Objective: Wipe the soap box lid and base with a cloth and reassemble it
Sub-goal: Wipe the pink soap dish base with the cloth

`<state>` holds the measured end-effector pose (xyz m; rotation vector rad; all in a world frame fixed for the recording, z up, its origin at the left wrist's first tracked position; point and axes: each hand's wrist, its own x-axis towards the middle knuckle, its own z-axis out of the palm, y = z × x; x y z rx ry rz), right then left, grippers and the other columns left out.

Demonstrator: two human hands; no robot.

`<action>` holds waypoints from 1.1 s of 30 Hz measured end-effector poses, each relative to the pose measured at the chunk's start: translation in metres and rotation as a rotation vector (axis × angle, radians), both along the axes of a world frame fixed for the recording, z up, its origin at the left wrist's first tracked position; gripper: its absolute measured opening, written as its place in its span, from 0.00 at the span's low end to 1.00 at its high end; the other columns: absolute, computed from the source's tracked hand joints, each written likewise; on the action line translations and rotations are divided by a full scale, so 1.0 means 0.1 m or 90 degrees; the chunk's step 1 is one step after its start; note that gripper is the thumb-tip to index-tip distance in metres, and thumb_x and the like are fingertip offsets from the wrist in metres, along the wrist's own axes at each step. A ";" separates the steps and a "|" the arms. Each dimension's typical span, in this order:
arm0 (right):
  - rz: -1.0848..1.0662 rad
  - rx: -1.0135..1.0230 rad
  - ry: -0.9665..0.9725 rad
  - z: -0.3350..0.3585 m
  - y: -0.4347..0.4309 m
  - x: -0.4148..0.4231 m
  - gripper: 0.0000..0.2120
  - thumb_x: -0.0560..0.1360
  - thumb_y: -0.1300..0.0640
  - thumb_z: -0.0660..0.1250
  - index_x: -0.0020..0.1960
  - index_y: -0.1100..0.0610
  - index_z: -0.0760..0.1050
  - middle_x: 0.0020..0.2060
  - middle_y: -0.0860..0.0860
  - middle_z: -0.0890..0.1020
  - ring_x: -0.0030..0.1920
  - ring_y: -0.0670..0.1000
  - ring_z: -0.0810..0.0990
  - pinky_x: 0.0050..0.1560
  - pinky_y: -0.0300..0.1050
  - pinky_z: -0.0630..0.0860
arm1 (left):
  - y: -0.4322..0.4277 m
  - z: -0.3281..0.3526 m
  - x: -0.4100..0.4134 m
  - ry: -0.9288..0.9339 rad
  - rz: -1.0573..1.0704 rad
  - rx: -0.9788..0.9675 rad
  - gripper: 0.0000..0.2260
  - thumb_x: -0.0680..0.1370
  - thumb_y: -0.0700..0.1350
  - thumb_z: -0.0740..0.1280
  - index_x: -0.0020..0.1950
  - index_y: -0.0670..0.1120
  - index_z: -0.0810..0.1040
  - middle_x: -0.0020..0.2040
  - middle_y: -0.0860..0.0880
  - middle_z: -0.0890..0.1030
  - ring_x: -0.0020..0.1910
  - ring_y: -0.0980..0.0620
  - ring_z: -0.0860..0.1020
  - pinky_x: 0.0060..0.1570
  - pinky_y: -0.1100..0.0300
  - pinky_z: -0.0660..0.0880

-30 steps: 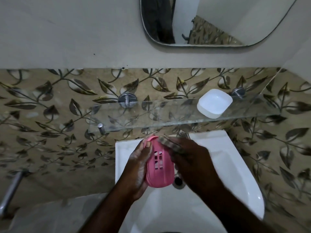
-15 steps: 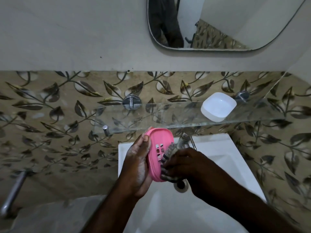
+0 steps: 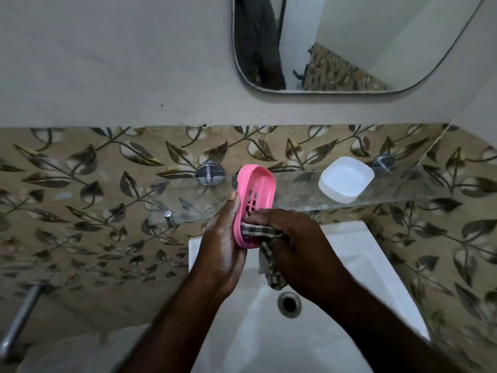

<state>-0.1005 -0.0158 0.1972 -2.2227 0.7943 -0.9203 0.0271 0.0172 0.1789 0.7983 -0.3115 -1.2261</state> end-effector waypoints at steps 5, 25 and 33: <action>0.019 -0.073 -0.046 0.10 0.00 0.06 0.18 0.70 0.67 0.59 0.53 0.57 0.82 0.51 0.50 0.83 0.50 0.46 0.81 0.50 0.30 0.75 | -0.08 0.07 -0.05 -0.033 -0.013 -0.043 0.25 0.72 0.56 0.65 0.60 0.39 0.78 0.45 0.42 0.83 0.44 0.49 0.83 0.45 0.56 0.81; -0.339 -0.212 0.144 0.49 -0.71 -0.09 0.15 0.68 0.67 0.65 0.52 0.56 0.80 0.43 0.56 0.83 0.46 0.60 0.78 0.43 0.46 0.73 | -0.36 0.15 0.24 0.091 0.026 -0.097 0.18 0.76 0.52 0.60 0.60 0.44 0.78 0.49 0.42 0.84 0.56 0.35 0.78 0.58 0.41 0.72; -0.291 -0.179 0.477 -0.24 -0.88 0.21 0.39 0.74 0.32 0.45 0.75 0.56 0.62 0.74 0.56 0.67 0.74 0.57 0.62 0.74 0.60 0.52 | -0.53 0.11 0.26 0.152 0.068 -0.073 0.26 0.74 0.52 0.58 0.68 0.40 0.72 0.60 0.36 0.74 0.68 0.30 0.69 0.60 0.39 0.72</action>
